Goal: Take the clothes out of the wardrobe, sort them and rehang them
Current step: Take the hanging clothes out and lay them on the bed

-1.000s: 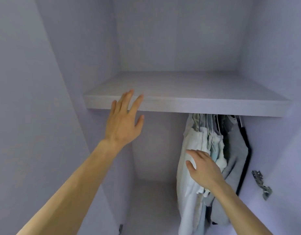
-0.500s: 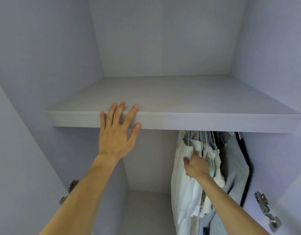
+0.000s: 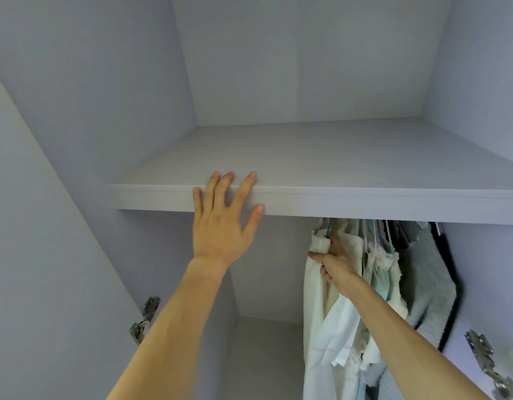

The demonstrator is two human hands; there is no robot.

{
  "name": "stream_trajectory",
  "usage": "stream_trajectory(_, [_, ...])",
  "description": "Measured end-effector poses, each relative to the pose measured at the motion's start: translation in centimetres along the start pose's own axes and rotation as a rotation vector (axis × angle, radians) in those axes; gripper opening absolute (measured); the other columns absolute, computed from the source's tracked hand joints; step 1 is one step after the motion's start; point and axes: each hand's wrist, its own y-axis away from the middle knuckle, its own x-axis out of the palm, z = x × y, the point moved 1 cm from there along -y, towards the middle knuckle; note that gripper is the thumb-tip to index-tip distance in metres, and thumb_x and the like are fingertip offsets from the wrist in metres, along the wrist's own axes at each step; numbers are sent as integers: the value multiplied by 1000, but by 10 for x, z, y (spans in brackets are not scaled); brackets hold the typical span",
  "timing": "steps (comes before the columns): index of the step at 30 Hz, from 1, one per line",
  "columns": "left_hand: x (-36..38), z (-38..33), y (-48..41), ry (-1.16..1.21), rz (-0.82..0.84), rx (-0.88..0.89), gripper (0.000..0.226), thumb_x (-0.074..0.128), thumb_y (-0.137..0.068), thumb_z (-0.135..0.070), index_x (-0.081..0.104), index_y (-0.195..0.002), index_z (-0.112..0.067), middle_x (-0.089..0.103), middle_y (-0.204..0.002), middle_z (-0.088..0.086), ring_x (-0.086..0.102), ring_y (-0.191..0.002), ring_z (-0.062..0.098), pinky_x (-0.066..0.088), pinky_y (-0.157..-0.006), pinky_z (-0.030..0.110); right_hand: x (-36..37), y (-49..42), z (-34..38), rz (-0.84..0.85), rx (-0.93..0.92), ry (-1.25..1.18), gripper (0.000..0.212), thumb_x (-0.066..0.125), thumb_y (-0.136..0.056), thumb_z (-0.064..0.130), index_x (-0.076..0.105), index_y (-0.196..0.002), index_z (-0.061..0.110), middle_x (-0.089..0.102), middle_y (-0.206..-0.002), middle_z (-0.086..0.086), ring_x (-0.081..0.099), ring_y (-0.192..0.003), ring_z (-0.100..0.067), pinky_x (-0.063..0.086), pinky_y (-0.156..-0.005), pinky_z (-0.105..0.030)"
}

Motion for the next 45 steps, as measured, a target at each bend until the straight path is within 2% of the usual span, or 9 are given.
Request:
stream_trajectory(10, [2, 2, -1, -40, 9, 20, 61, 33, -102, -59, 15, -156, -40, 28, -156, 3, 12, -151, 27, 6, -122, 56, 12, 21, 15, 72, -158, -64, 56, 80, -81, 20, 52, -126, 35, 65, -103, -10, 46, -49, -14, 39, -44, -27])
stream_trajectory(15, [2, 2, 1, -58, 23, 9, 60, 31, -102, -59, 16, -156, -38, 28, -156, 4, 12, -151, 28, 8, -122, 57, 12, 49, -20, 126, -164, 84, 56, 83, -73, 36, 54, -120, 46, 64, -114, -5, 67, -98, -27, 61, -77, -48])
stream_trajectory(20, [-6, -9, 11, 107, -32, -56, 59, 47, -101, -44, 26, -155, -34, 24, -161, 2, 11, -152, 24, 22, -120, 54, 16, 97, -60, 228, -162, 169, 48, 79, -80, 31, 52, -114, 52, 65, -111, 4, 64, -102, -12, 54, -88, -30])
stream_trajectory(23, [-1, -15, 55, 317, -1, -203, 62, 57, -95, -25, 33, -151, -33, 18, -162, -8, 25, -147, 18, 37, -110, 35, 23, 124, -84, 294, -145, 203, 47, 79, -80, 31, 52, -112, 54, 66, -108, 4, 65, -96, -10, 53, -81, -23])
stream_trajectory(27, [21, -16, 139, 629, 467, -589, 32, 52, -101, -29, 58, -132, -28, 54, -135, -14, 53, -125, 7, 37, -88, 8, 39, 166, -107, 390, -124, 206, 44, 76, -85, 19, 55, -116, 42, 66, -104, 2, 67, -84, -12, 51, -69, -16])
stream_trajectory(30, [21, -16, 182, 799, 643, -784, 32, 49, -102, -32, 58, -132, -28, 66, -125, -11, 61, -114, 6, 45, -88, 13, 54, 201, -125, 497, -124, 244, 43, 75, -85, 17, 55, -115, 41, 66, -101, 1, 68, -78, -18, 55, -68, -21])
stream_trajectory(34, [-6, -20, 214, 1033, 578, -1103, 27, 42, -105, -20, 54, -128, -16, 64, -100, 0, 66, -81, 16, 49, -79, 31, 70, 251, -154, 628, -114, 278, 44, 77, -81, 24, 57, -112, 46, 65, -101, 8, 69, -78, -20, 58, -77, -43])
stream_trajectory(39, [-73, -17, 284, 1055, 400, -1301, 25, 44, -106, -23, 59, -122, -12, 50, -81, 7, 51, -61, 22, 55, -66, 34, 80, 309, -166, 944, -29, 298, 37, 82, -77, 34, 60, -106, 41, 66, -96, 5, 62, -58, -14, 50, -52, -26])
stream_trajectory(45, [-157, -42, 429, 897, 262, -1448, 23, 49, -104, -32, 69, -112, -28, 46, -77, 0, 42, -55, 12, 42, -55, 24, 90, 350, -194, 1038, -138, 410, 24, 67, -78, 60, 66, -95, 43, 67, -99, 7, 67, -71, -13, 50, -62, -25])
